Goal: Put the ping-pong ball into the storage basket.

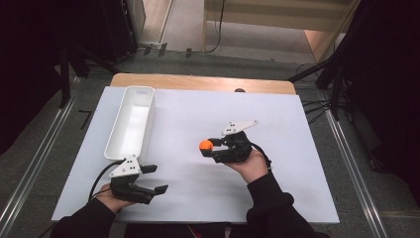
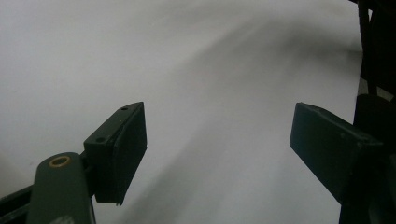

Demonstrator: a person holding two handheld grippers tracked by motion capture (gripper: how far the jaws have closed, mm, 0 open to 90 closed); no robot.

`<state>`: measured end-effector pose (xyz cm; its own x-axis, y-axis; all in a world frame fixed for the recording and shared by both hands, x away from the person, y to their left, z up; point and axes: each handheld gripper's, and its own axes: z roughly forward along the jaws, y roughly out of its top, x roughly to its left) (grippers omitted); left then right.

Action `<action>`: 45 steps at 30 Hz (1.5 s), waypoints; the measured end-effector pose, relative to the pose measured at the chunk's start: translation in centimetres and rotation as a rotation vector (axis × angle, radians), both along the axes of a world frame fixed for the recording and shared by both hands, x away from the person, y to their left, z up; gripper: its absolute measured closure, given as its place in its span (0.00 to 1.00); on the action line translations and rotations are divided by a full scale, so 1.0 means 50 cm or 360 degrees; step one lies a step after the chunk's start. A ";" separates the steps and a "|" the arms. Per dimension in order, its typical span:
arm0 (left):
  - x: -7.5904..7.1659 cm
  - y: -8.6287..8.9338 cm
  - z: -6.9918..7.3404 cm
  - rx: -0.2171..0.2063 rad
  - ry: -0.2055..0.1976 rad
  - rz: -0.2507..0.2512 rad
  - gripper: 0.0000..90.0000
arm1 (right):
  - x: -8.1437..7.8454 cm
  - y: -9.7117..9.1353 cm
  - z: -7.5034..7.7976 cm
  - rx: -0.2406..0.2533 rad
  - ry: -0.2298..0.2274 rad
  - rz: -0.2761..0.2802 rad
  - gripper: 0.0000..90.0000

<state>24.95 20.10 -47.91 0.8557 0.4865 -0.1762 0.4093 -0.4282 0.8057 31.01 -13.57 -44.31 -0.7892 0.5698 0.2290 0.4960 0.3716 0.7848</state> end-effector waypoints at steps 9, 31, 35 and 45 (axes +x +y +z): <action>0.000 0.000 0.000 0.0001 0.0001 0.0000 0.22 | 0.010 0.017 0.004 0.0013 0.0014 -0.0001 0.54; 0.001 0.001 0.001 0.0004 0.0005 -0.0005 0.21 | 0.035 0.055 0.011 0.0035 0.0009 0.0015 0.54; 0.000 0.000 0.000 -0.0003 0.0002 -0.0001 0.22 | 0.043 0.065 0.007 0.0040 0.0010 0.0010 0.55; 0.000 0.002 0.001 -0.0010 -0.0003 0.0000 0.21 | 0.055 0.089 0.007 0.0029 0.0006 0.0024 0.55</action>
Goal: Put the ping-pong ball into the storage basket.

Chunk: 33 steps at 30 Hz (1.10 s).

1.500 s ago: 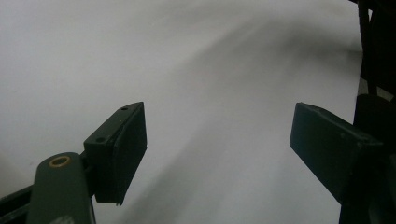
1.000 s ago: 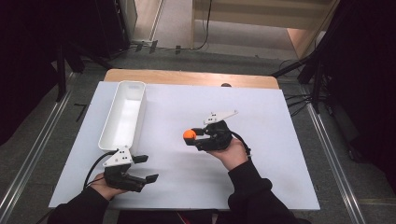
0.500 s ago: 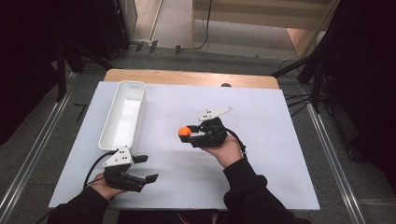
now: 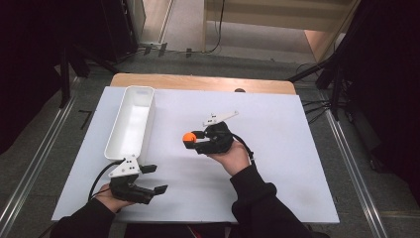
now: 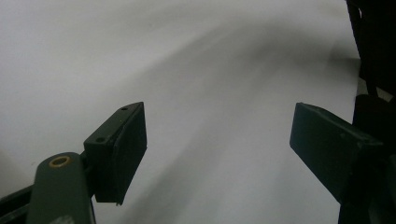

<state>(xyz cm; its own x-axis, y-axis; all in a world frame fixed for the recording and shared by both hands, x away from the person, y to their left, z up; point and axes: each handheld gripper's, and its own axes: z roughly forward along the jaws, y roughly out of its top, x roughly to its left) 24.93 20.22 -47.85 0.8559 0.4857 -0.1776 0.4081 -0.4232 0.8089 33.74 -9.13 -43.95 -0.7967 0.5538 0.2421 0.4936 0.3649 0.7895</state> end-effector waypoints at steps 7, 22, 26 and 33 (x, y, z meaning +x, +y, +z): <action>0.000 0.000 0.000 0.0006 0.0004 -0.0003 0.21 | 0.011 0.010 -0.003 -0.0008 -0.0008 0.0005 0.55; -0.001 0.001 0.000 -0.0002 0.0001 0.0000 0.22 | 0.026 0.046 0.006 0.0008 -0.0023 0.0034 0.55; -0.001 0.001 -0.001 0.0001 0.0001 -0.0003 0.22 | 0.030 0.054 0.010 0.0014 -0.0024 0.0034 0.55; 0.004 0.003 -0.003 -0.0025 0.0029 0.0021 0.22 | 0.039 0.069 0.014 0.0027 -0.0022 0.0034 0.55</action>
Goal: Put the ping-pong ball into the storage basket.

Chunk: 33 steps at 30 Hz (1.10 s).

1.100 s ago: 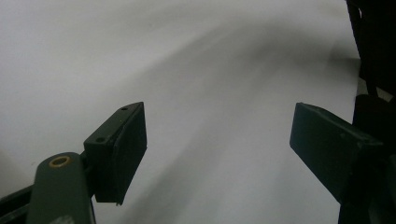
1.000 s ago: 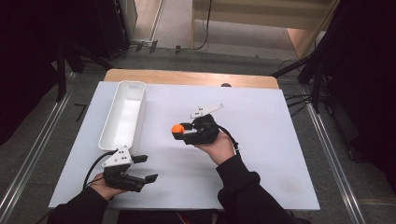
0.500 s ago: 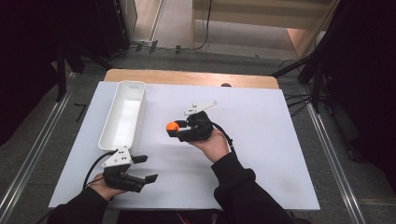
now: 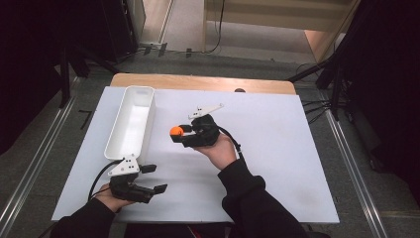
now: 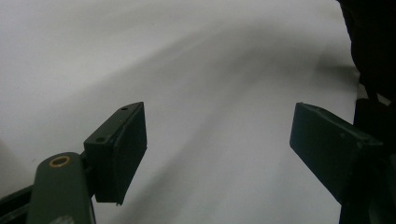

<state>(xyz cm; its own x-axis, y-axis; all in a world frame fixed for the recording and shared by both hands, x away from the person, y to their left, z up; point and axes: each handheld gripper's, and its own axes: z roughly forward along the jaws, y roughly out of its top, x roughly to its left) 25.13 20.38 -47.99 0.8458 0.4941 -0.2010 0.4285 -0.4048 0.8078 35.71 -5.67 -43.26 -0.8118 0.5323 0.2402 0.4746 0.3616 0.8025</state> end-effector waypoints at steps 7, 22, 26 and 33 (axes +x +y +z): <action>-0.001 0.001 0.001 0.0003 -0.0010 -0.0005 0.22 | 0.009 0.020 0.004 0.0008 -0.0010 0.0005 0.55; -0.001 0.002 0.001 0.0008 -0.0012 0.0000 0.22 | 0.037 0.050 0.003 0.0043 -0.0034 0.0001 0.55; -0.001 0.002 0.001 0.0016 -0.0014 -0.0003 0.22 | 0.041 0.063 0.006 0.0046 -0.0033 0.0005 0.55; -0.001 0.003 0.001 0.0012 -0.0016 -0.0002 0.22 | 0.049 0.080 0.010 0.0050 -0.0019 0.0008 0.55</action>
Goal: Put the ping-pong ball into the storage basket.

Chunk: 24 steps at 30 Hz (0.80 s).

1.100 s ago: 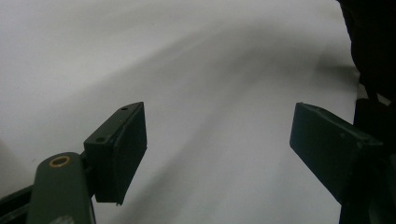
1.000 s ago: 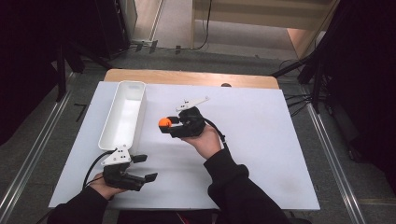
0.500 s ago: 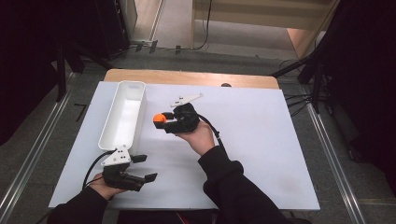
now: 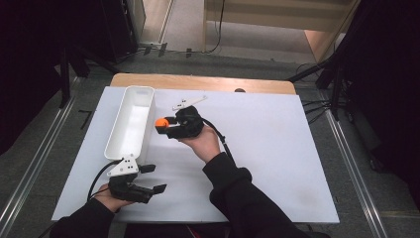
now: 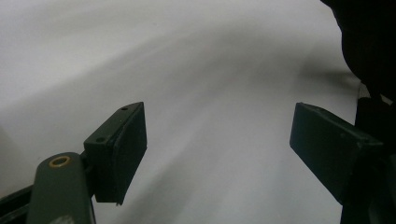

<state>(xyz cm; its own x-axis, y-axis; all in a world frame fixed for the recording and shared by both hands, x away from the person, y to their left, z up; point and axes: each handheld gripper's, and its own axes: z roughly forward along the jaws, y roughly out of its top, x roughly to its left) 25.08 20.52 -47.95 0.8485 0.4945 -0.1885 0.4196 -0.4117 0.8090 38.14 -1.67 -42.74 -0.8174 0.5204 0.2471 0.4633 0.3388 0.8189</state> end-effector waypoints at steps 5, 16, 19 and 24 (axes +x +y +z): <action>0.000 0.001 0.001 0.0002 0.0002 0.0004 0.22 | 0.005 0.011 0.003 -0.0006 -0.0024 0.0000 0.55; 0.000 0.002 0.001 0.0004 -0.0004 0.0004 0.22 | 0.020 0.031 0.014 0.0002 -0.0018 0.0009 0.55; 0.000 0.003 0.001 0.0004 -0.0008 0.0000 0.22 | 0.024 0.037 0.017 -0.0001 -0.0023 0.0006 0.55; 0.000 0.003 0.001 0.0001 -0.0003 0.0004 0.22 | 0.029 0.046 0.020 0.0008 -0.0031 0.0004 0.55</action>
